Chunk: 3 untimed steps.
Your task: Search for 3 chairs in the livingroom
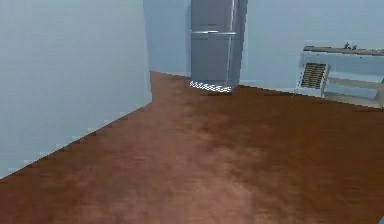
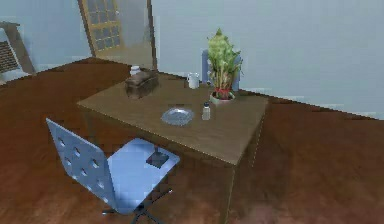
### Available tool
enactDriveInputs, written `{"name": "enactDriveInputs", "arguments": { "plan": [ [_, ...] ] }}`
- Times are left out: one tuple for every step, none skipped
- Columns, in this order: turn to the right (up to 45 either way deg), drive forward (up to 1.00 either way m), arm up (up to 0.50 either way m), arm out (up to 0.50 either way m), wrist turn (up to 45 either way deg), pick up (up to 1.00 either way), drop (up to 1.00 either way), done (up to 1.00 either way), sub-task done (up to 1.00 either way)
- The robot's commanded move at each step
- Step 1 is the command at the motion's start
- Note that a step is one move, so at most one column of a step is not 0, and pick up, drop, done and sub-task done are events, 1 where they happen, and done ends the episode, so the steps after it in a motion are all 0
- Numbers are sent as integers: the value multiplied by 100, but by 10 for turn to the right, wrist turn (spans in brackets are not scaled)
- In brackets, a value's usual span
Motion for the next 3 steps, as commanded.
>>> {"name": "enactDriveInputs", "arguments": {
  "plan": [
    [0, 35, 0, 0, 0, 0, 0, 0, 0],
    [270, 0, 0, 0, 0, 0, 0, 0, 0],
    [0, 85, 0, 0, 0, 0, 0, 0, 0]
  ]
}}
